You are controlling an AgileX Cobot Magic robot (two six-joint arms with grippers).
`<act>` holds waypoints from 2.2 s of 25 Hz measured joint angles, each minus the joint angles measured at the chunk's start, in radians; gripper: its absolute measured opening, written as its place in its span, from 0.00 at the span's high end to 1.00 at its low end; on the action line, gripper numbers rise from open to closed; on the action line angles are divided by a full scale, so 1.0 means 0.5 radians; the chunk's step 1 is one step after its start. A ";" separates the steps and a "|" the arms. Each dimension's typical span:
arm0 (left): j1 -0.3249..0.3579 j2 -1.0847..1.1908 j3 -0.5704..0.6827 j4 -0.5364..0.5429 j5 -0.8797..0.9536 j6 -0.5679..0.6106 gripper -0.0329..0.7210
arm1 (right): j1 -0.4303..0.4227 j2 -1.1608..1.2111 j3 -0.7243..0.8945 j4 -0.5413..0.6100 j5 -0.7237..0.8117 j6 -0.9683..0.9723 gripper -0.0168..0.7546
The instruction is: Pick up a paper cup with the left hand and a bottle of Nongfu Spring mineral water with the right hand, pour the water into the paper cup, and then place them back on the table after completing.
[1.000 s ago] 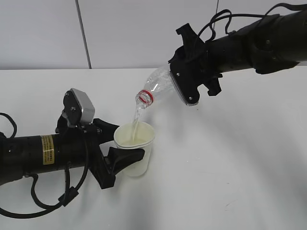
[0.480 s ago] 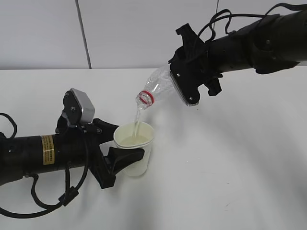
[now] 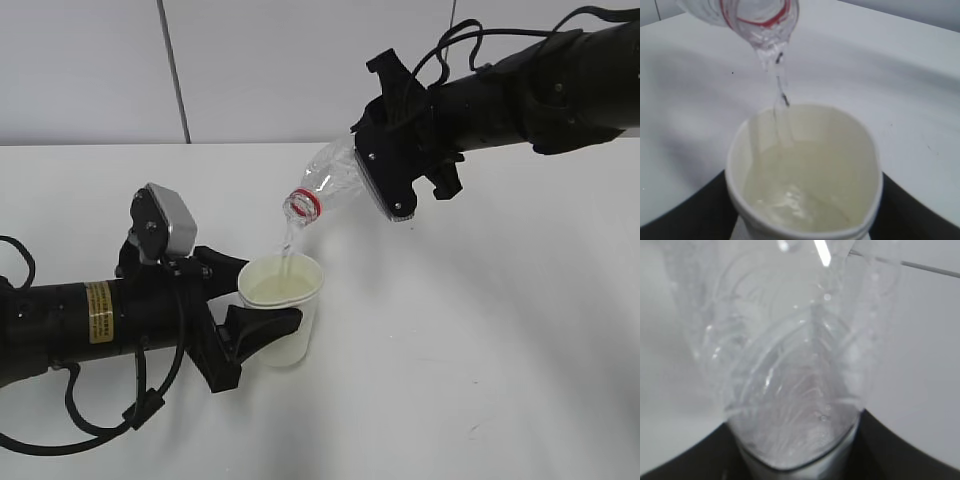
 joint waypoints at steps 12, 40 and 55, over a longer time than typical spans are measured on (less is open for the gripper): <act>0.000 0.000 0.000 -0.098 -0.110 0.000 0.35 | 0.000 0.000 0.000 0.000 -0.043 0.027 0.58; 0.002 0.006 0.000 -0.689 -0.149 0.232 0.35 | -0.017 0.000 -0.003 0.849 -0.347 1.938 0.58; 0.002 0.006 0.000 -0.842 -0.104 0.270 0.35 | -0.203 0.000 0.225 1.424 -0.806 1.665 0.58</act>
